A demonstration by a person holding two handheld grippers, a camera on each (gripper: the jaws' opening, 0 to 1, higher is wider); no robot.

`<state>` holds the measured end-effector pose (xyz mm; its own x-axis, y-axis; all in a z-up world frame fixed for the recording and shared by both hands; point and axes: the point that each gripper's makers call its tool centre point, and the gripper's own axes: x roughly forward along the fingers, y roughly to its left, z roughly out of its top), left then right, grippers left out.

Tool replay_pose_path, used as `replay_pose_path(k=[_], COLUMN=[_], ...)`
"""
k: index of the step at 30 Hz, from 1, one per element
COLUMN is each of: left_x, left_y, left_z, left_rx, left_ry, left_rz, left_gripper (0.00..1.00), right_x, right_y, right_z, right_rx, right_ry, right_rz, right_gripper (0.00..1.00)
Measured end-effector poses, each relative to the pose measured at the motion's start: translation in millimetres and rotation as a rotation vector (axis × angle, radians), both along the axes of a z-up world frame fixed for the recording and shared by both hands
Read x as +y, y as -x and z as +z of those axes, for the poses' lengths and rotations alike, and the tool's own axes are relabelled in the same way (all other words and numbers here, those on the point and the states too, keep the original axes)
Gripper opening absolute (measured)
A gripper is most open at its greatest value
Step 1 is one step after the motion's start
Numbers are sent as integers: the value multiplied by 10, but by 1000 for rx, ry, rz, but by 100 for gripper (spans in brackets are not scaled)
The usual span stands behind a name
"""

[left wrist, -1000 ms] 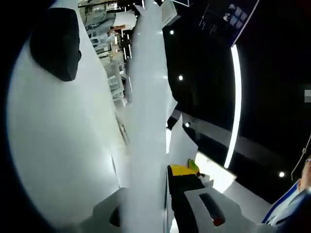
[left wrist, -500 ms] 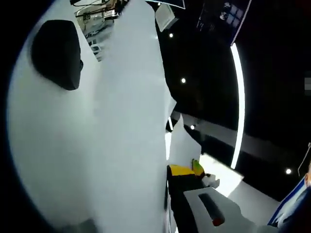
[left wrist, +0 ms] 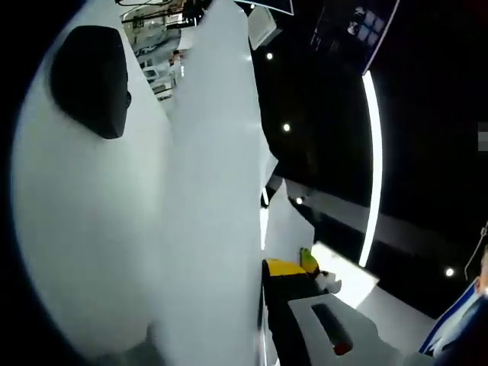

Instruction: Organize the stack of printing papers by aligning and flattening the scattered papers on the table

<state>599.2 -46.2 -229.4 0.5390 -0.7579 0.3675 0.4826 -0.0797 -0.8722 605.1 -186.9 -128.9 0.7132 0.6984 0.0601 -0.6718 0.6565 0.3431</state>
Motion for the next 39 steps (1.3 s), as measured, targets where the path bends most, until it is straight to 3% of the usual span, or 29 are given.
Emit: replay_pose_path(k=[12, 19, 25, 39], left_x=[-3, -2, -14, -16], left_y=[2, 2, 4, -2], left_z=[6, 13, 17, 23], left_rx=[14, 19, 21, 15], left_ry=[20, 31, 33, 29], left_rz=[-12, -17, -29, -34], left_gripper=[8, 9, 11, 17], right_x=[52, 43, 67, 600], right_y=[-130, -263, -363, -424], right_z=[-190, -208, -261, -255], right_rx=[75, 94, 98, 93], right_ry=[66, 57, 96, 102], right_rz=[48, 53, 63, 151], right_gripper=[2, 3, 3, 3])
